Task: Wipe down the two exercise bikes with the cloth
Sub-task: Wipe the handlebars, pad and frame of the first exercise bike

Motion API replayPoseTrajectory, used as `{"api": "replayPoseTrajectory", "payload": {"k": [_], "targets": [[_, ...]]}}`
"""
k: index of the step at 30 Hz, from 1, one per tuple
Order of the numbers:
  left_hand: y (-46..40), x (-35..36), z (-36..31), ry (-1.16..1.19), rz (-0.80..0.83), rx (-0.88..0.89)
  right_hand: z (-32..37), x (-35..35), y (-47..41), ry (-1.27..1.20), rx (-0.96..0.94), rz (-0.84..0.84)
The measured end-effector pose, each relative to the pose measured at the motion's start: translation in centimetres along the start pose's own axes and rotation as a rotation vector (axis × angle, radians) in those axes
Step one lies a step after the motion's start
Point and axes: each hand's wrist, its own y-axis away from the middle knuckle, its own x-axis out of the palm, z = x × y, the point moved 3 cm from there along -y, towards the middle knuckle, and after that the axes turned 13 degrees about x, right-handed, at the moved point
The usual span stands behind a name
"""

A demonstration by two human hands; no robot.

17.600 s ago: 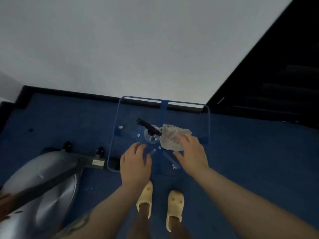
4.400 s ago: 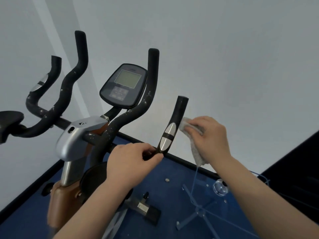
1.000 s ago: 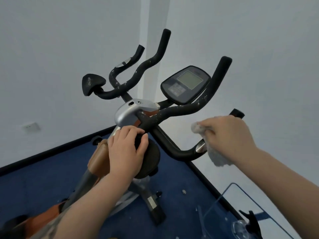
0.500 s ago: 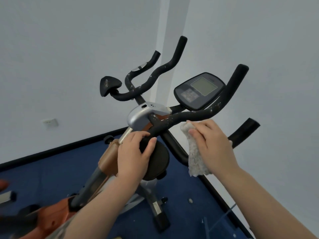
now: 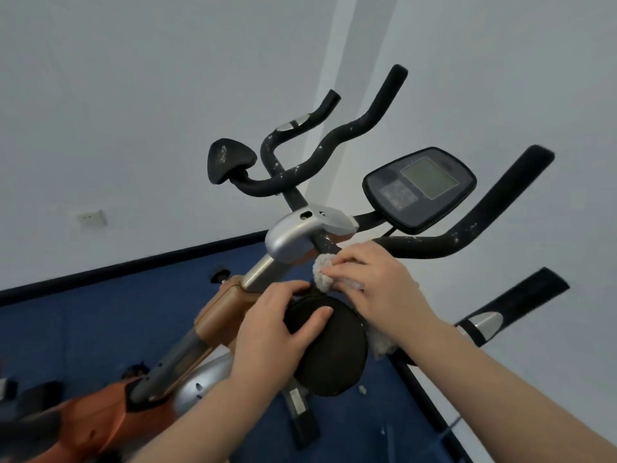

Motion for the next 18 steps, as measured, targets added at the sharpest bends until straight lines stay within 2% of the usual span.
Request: {"api": "replayPoseTrajectory", "payload": {"k": [1,4,6,9,11,13,16,18], "targets": [[-0.1,-0.1,0.0,-0.009,0.01,0.009,-0.7,-0.6,-0.1,0.031,0.021,-0.035],[-0.7,-0.4,-0.3,-0.009,0.045,0.042,-3.2,-4.2,-0.6,0.052,0.271,-0.228],[-1.5,-0.4,-0.8,0.015,0.053,0.06,-3.0,-4.9,-1.0,0.031,0.319,-0.293],[-2.8,0.1,-1.7,0.023,0.066,0.08,-0.3,-1.7,-1.7,0.01,0.227,-0.09],[-3.5,0.4,-1.9,0.008,0.084,0.085,0.0,-0.5,-1.2,0.03,0.209,-0.069],[-3.8,0.6,-1.8,-0.008,0.088,0.087,-1.6,-1.7,-0.1,0.051,0.282,-0.163],[-3.7,0.6,-1.7,-0.025,0.082,0.087,-3.9,-4.5,2.1,0.045,0.467,-0.429],[-3.8,0.7,-1.7,-0.04,0.078,0.098,-3.6,-4.6,2.0,0.025,0.482,-0.547]]}}
